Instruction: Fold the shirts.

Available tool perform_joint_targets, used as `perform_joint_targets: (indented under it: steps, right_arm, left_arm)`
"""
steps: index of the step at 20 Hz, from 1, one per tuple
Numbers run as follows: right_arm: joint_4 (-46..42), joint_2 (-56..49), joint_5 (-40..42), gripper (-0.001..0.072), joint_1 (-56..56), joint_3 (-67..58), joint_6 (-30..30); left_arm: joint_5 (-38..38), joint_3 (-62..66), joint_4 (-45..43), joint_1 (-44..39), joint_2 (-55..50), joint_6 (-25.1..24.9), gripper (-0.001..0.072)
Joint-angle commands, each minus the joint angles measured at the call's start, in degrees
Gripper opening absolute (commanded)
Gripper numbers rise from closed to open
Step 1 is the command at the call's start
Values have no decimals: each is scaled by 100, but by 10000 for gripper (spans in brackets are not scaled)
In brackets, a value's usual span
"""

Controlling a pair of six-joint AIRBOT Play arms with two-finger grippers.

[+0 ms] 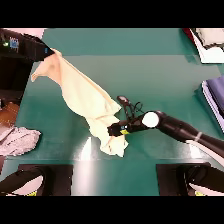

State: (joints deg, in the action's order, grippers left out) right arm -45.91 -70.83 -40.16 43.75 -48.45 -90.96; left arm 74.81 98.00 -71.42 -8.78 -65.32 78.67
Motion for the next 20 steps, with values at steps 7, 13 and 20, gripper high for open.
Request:
perform_joint_targets:
  steps: [7, 13, 20]
  right_arm:
    - [-962, 2474, -1193, 10, -2664, -1851, -26]
    - [-960, 3097, -2457, 10, -5090, -3515, 0]
    - [-964, 2581, -3552, 10, -5827, -5423, 57]
  left_arm:
    - [-595, 826, -1331, 0, 15, 1296, 24]
    - [-632, 2155, -922, 0, 223, 1287, 24]
    - [-933, 2157, -201, 0, 1272, 1252, 24]
